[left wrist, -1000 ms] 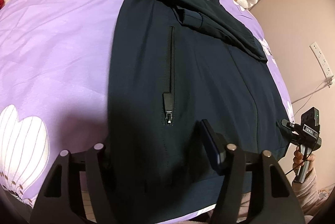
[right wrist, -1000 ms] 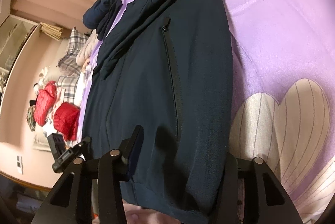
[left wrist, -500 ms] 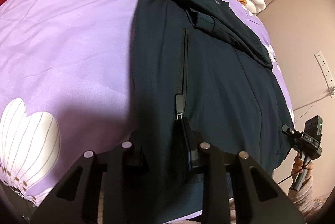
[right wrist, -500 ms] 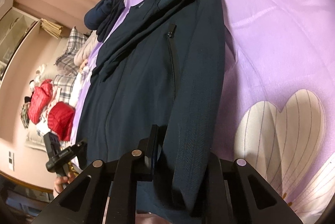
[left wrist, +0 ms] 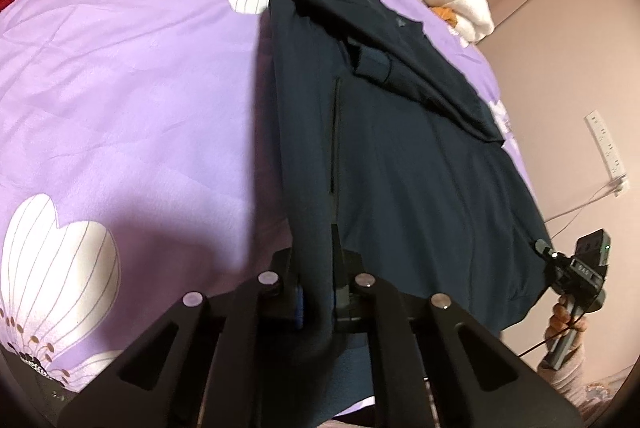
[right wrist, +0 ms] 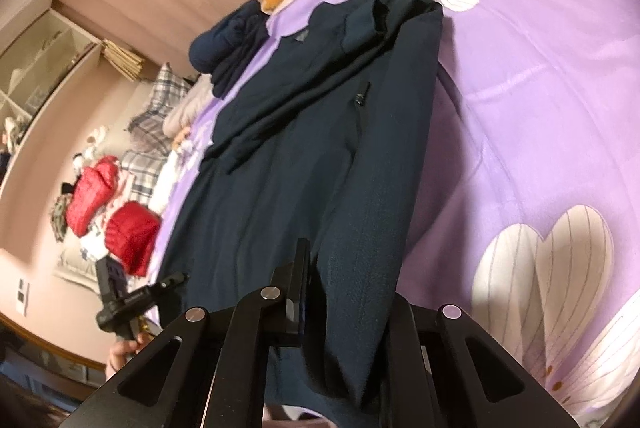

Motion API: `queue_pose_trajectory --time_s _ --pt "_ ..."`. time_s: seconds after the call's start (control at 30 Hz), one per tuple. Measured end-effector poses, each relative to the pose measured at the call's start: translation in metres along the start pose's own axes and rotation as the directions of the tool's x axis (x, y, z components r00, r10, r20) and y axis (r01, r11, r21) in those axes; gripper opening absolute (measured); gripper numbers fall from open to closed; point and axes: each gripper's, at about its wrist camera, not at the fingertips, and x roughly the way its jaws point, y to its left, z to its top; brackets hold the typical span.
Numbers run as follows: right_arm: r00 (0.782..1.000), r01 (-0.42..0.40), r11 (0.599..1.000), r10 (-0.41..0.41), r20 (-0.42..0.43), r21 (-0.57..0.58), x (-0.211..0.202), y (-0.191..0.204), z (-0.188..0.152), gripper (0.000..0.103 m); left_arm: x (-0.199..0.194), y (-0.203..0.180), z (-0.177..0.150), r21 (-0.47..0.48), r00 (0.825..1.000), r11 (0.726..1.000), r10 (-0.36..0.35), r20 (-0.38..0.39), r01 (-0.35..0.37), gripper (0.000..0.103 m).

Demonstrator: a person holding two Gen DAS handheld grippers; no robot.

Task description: Fold large clothes

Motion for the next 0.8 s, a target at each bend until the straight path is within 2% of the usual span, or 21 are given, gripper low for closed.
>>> queue_pose_trajectory --time_s 0.2,0.6,0.8 --pt "0.998 -0.055 0.998 0.056 0.041 -0.003 -0.010 0.006 0.005 0.013 -0.011 -0.010 0.005 0.016 0.999 1.000 -0.013 0.036 0.013 0.006" --pt "0.989 -0.126 0.992 0.126 0.080 -0.015 -0.019 0.010 0.005 0.011 -0.026 -0.015 0.005 0.010 0.993 0.996 -0.086 0.078 0.085 0.005" --pt "0.982 -0.158 0.986 0.164 0.098 -0.059 -0.029 0.023 0.006 0.009 -0.037 -0.029 0.005 0.046 0.989 0.992 -0.122 0.084 0.118 0.005"
